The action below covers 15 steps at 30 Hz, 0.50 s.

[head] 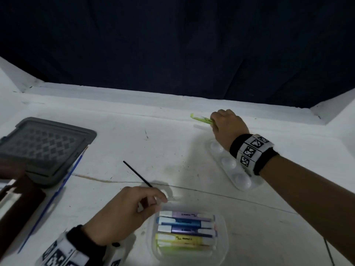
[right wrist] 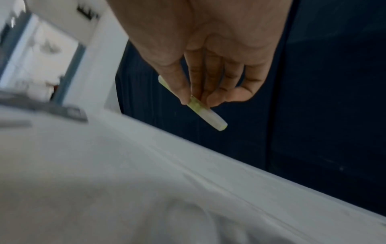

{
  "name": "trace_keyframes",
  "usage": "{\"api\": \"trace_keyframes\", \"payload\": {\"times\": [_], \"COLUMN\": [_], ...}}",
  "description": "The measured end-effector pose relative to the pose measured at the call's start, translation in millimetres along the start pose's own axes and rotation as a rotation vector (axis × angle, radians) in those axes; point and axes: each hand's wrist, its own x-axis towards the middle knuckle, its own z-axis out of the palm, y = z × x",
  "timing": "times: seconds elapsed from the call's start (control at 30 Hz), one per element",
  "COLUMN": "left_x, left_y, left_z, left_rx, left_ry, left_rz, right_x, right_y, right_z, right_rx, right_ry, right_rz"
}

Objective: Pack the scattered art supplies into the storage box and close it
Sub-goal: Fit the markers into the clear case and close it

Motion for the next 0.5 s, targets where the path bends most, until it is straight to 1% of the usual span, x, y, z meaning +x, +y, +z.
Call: {"api": "trace_keyframes", "payload": {"times": [0.07,0.17,0.3,0.43,0.5], "left_x": [-6.0,-18.1,-38.4,-48.8,-50.1], "left_y": [4.5,7.5,8.2,10.3,11.9], "left_z": [1.0,5.5,15.9,23.6,24.9], "left_rx": [0.007,0.015,-0.013,-0.084,-0.124], "left_ry": [-0.006,-0.033,-0.108,-0.104,-0.102], "left_rz": [0.007,0.000,-0.012,-0.056,-0.061], "right_x": [-26.5,-72.9,-138.4,-189.1,-207.3], "right_y": [-18.1,-42.2,-64.7,-75.2,-76.2], "right_z": [-22.1,-45.7,-62.6,-56.1,-46.9], "right_rx": [0.219,0.422,0.650,0.888,0.946], "right_ry": [0.046,0.054,-0.074,-0.151,-0.165], "right_rz": [0.030,0.061,0.135,0.244,0.309]}}
